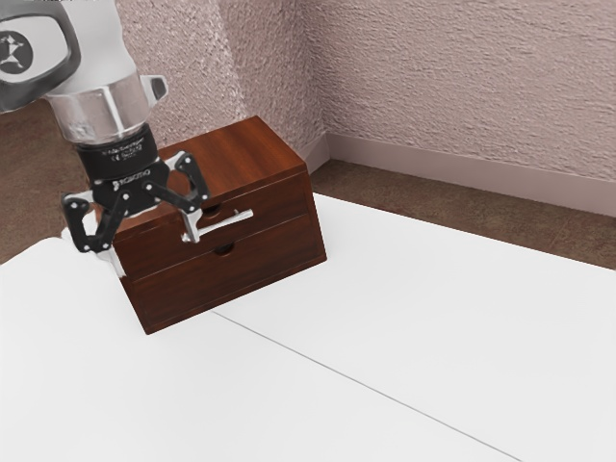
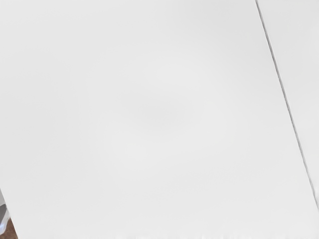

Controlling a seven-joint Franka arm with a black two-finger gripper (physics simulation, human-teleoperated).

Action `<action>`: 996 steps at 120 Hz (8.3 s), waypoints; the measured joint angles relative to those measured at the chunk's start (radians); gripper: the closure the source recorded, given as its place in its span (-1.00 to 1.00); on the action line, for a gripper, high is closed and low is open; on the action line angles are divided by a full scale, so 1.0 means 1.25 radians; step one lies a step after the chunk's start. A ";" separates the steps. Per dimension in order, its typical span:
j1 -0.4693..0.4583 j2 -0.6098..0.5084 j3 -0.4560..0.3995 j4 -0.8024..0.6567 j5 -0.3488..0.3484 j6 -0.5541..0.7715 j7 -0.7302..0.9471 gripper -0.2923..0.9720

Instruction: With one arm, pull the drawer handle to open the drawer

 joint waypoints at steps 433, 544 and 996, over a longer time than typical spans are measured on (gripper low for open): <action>0.195 0.176 -0.135 -0.186 0.267 0.666 1.277 -0.52; 0.230 0.177 -0.133 -0.194 0.245 0.669 1.293 -0.20; 0.066 -0.072 -0.135 -0.470 0.248 0.752 1.046 -0.16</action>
